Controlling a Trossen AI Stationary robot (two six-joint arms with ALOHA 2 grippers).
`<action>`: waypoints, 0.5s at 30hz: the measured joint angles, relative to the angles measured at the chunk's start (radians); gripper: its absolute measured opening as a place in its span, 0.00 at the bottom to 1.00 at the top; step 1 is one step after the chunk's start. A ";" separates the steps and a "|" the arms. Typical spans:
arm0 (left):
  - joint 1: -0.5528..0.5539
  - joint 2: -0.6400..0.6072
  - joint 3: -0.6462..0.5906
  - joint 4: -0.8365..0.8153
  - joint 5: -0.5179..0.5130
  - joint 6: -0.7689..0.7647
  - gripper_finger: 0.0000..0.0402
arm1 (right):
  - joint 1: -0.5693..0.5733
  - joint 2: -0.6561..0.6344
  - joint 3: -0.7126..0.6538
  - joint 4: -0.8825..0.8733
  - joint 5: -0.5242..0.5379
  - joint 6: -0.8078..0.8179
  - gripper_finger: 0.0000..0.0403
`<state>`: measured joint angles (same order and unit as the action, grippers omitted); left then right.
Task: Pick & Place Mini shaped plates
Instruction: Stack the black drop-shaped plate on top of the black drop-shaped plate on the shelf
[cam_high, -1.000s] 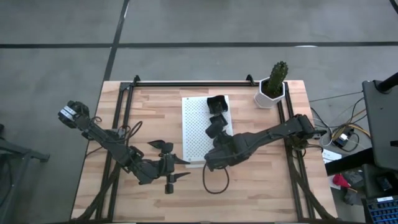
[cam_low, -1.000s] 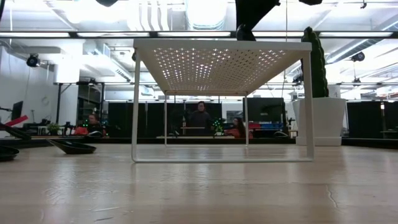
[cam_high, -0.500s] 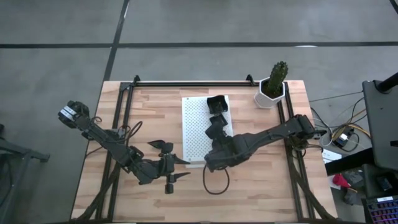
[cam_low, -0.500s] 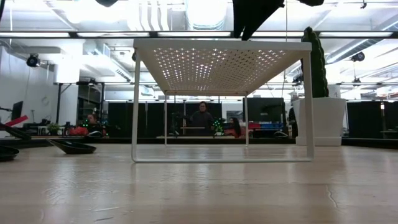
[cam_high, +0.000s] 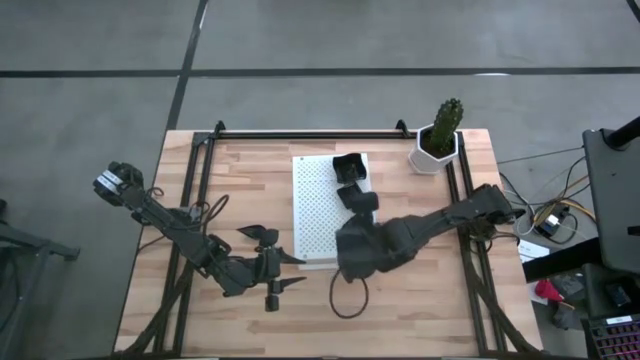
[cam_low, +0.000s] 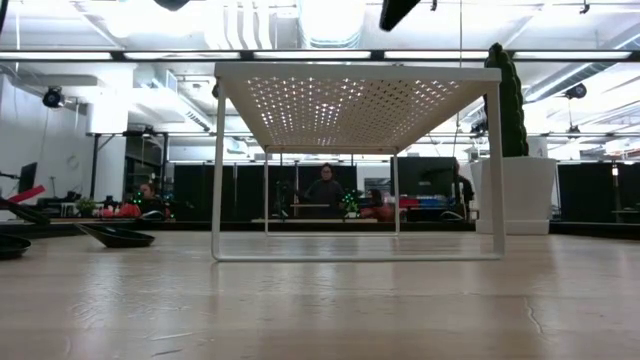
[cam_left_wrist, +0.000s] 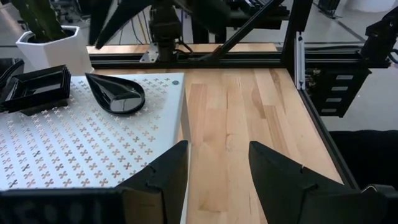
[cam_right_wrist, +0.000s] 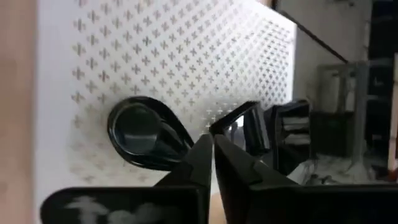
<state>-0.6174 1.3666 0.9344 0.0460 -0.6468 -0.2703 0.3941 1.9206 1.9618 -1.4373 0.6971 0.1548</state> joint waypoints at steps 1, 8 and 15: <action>0.001 -0.001 0.001 -0.001 0.000 0.000 0.43 | 0.015 -0.005 -0.009 0.009 0.023 0.036 0.03; 0.001 -0.023 0.013 0.005 0.000 0.001 0.43 | 0.132 -0.040 -0.081 0.270 0.106 0.021 0.02; 0.001 -0.035 0.013 0.010 0.000 -0.023 0.43 | 0.202 -0.043 -0.165 0.433 0.038 0.010 0.02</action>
<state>-0.6163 1.3311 0.9478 0.0555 -0.6472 -0.2932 0.5958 1.8772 1.7972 -1.0044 0.7353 0.1650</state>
